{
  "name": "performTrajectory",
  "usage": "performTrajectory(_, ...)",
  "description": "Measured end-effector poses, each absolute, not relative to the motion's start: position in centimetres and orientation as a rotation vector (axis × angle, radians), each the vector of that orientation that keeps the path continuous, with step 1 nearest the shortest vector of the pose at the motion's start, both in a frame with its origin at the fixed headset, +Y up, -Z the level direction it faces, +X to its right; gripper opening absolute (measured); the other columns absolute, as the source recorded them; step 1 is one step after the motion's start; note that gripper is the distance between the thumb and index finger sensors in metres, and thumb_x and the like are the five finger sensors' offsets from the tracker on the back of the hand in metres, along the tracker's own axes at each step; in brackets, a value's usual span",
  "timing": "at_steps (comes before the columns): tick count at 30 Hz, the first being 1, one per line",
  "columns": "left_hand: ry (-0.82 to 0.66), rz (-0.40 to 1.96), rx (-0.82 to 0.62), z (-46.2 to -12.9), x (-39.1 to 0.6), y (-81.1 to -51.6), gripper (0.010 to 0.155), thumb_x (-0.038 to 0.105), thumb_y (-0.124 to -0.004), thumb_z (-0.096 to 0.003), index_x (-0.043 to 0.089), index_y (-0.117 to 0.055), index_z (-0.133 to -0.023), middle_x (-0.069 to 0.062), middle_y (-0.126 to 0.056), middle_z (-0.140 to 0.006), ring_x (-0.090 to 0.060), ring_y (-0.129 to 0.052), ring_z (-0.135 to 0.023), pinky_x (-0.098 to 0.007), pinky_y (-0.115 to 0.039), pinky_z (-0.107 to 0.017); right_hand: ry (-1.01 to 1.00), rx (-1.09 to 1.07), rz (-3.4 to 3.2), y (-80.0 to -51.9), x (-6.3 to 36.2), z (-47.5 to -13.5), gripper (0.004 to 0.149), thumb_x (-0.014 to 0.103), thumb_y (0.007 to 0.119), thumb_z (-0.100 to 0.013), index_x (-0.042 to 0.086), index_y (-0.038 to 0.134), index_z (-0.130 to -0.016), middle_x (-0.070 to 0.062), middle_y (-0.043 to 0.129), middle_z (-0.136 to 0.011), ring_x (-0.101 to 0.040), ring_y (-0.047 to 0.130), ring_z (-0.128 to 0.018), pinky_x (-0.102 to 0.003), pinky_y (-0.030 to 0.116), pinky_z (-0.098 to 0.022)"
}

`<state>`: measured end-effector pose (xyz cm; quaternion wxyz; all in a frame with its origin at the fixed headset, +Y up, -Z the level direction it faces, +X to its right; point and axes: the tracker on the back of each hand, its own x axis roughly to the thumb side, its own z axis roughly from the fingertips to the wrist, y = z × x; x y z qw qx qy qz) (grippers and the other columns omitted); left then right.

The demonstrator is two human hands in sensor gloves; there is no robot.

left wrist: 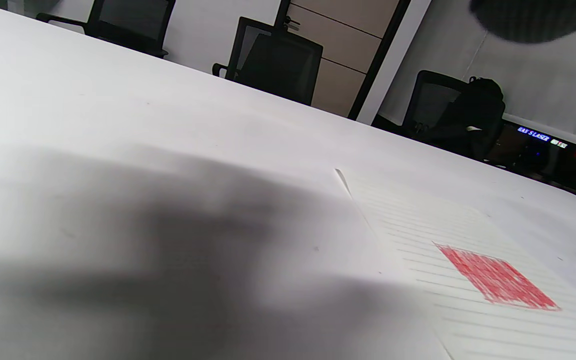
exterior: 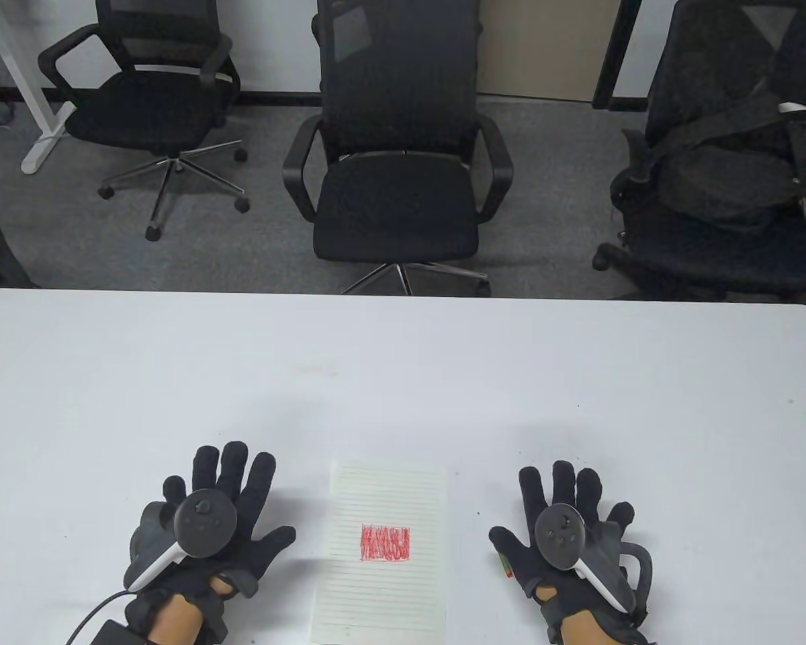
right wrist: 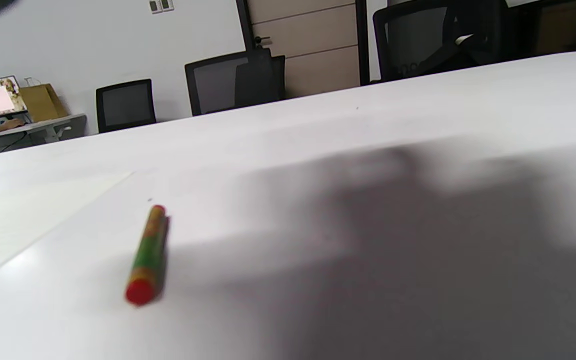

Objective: Apply wax crayon on paper

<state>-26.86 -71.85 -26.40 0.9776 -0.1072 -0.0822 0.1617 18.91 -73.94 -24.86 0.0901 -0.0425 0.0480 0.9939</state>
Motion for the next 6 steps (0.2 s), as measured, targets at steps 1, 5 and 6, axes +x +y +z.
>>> performTrajectory(1, -0.162, 0.330, -0.222, -26.42, -26.98, -71.95, 0.093, 0.084, -0.063, -0.0398, 0.059, -0.002, -0.106, 0.020, 0.016, -0.110, -0.021, 0.016, -0.107, -0.064, 0.002, -0.068, 0.150, -0.121, 2.960, -73.98, 18.82, -24.87, 0.085, 0.081, 0.055, -0.037, 0.050, 0.014, -0.105, 0.001, 0.003, -0.113, -0.035, 0.003, -0.104, -0.074, 0.010, -0.061)
performTrajectory(5, -0.135, 0.348, -0.226, -26.45, -27.62, -72.32, 0.093, 0.084, -0.063, -0.0399, 0.058, -0.002, -0.106, 0.020, 0.016, -0.110, -0.021, 0.016, -0.107, -0.064, 0.002, -0.067, 0.157, -0.121, 2.959, -74.00, 18.66, -24.87, 0.085, 0.081, 0.055, -0.038, 0.050, 0.013, -0.105, 0.001, 0.003, -0.113, -0.035, 0.003, -0.104, -0.074, 0.010, -0.062)
performTrajectory(6, -0.133, 0.356, -0.228, -26.46, -27.71, -72.34, 0.093, 0.084, -0.063, -0.0400, 0.058, -0.002, -0.106, 0.020, 0.016, -0.110, -0.021, 0.016, -0.107, -0.064, 0.002, -0.068, 0.156, -0.121, 2.960, -73.98, 18.64, -24.85, 0.085, 0.080, 0.055, -0.038, 0.050, 0.013, -0.105, 0.001, 0.003, -0.113, -0.035, 0.003, -0.104, -0.074, 0.010, -0.062)
